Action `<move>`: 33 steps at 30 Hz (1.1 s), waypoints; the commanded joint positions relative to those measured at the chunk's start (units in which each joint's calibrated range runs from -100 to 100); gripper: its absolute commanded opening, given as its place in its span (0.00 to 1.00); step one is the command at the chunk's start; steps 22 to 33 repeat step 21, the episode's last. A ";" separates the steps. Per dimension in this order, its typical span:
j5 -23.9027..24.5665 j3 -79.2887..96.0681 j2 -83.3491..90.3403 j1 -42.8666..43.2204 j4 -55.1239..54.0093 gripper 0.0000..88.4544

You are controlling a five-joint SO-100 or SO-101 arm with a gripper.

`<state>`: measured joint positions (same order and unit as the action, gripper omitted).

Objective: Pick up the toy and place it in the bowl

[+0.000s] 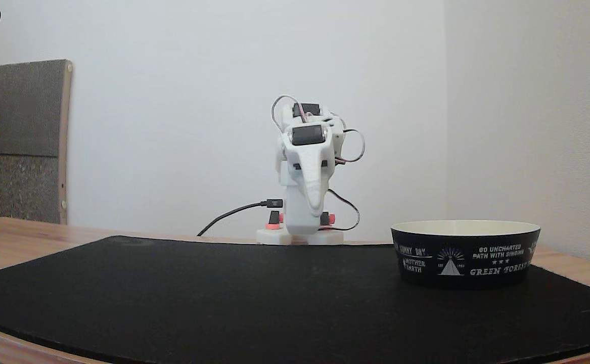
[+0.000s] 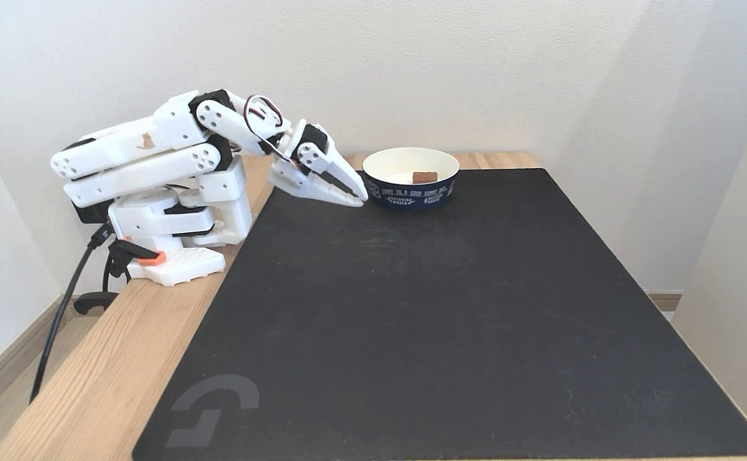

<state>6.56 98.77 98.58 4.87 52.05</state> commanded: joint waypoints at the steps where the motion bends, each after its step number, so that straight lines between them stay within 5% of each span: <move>1: -0.04 0.69 0.50 0.28 0.45 0.03; 33: 0.06 0.69 0.50 -1.65 0.45 0.03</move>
